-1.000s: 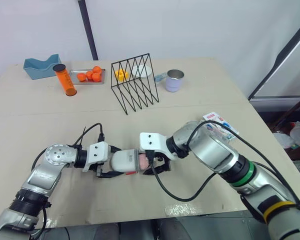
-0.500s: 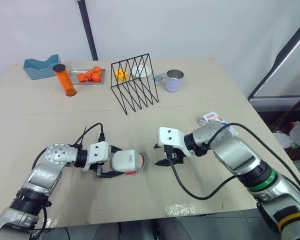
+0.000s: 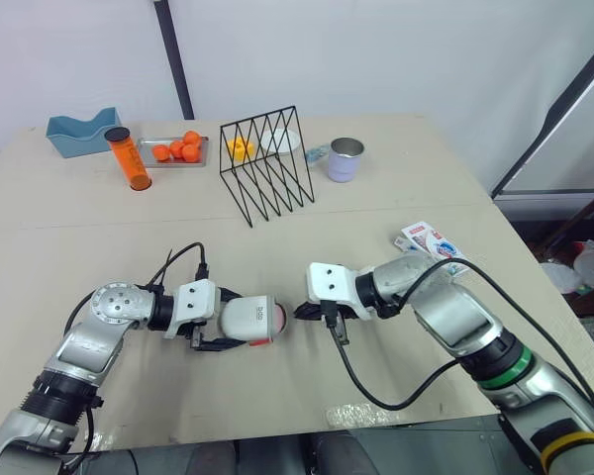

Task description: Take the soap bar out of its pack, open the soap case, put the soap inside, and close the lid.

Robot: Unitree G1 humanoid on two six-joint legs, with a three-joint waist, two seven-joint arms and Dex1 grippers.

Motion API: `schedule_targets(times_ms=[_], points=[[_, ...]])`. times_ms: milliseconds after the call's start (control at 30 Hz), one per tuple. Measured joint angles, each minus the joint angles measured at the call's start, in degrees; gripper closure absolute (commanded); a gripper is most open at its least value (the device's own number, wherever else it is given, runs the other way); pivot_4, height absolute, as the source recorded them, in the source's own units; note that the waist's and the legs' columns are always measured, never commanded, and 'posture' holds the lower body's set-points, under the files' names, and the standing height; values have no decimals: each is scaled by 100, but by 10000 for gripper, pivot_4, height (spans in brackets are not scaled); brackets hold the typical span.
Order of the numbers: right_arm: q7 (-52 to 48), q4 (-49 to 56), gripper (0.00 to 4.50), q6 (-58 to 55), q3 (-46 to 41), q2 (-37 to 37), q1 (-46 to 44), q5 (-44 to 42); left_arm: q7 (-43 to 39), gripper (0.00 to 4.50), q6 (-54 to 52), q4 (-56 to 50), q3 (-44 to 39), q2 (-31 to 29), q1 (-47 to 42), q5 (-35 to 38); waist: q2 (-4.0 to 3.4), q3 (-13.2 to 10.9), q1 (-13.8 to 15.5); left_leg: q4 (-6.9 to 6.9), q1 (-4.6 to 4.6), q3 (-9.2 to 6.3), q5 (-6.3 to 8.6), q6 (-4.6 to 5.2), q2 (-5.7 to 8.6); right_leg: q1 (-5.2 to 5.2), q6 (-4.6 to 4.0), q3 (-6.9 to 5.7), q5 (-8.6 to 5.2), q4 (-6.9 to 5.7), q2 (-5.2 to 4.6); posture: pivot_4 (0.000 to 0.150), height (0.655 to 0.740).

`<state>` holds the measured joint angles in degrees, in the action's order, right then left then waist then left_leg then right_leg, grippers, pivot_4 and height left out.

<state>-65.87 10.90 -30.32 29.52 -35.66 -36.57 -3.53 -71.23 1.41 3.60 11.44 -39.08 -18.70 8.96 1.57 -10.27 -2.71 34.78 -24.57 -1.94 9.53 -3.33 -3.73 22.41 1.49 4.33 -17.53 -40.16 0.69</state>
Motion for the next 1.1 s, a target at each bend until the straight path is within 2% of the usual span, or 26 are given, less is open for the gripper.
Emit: schedule_targets(times_ms=[567, 800, 900, 967, 1033, 1067, 1100], points=[[-3, -241, 44581, 104, 84, 198, 0, 158, 125, 10339, -31, -16, 4, 31, 0, -3, 0, 0, 2, 0, 0, 0, 0, 0, 0, -1, -1, 0, 0, 0, 0, 1500, 7400], [-136, -425, 44581, -137, -749, -302, 45, -261, 389, 10339, 98, -4, -45, 32, 23, -2, 0, 0, 6, -1, 0, 0, 0, 0, 1, 0, -1, 0, 0, 0, -1, 1500, 7400], [-285, -431, 38013, -700, -1017, -451, 89, -656, 575, 10339, 170, -4, -108, 53, 32, 2, 0, 0, -1, -1, 0, 1, 0, 0, 1, 0, -1, 2, 1, 0, -1, 1500, 7400], [-315, -427, 29257, -947, -1073, -479, 95, -790, 600, 10339, 207, -5, -116, 65, 44, 2, 0, 0, -1, -1, 0, 1, 0, 0, 1, 0, -1, 2, 1, 0, -1, 1500, 7400], [-358, -398, 25244, -1633, -1244, -481, 97, -1140, 692, 10339, 237, -7, -119, 138, 69, 5, -1, -1, 4, 0, 0, 1, 0, 0, 1, -2, -1, 2, 1, 0, -1, 1500, 7400], [-373, -326, 17973, -2204, -1327, -492, 97, -1402, 752, 10339, 249, -12, -120, 206, 96, 7, -1, -1, 5, 1, 0, 0, 0, 0, 1, -2, -1, 2, 1, 0, -1, 1500, 7400], [-374, -310, 17973, -2309, -1344, -494, 97, -1452, 762, 10339, 250, -15, -120, 215, 101, 7, -1, -1, 5, 0, 0, 0, 0, 0, 1, -2, -1, 2, 1, 0, -1, 1500, 7400]])
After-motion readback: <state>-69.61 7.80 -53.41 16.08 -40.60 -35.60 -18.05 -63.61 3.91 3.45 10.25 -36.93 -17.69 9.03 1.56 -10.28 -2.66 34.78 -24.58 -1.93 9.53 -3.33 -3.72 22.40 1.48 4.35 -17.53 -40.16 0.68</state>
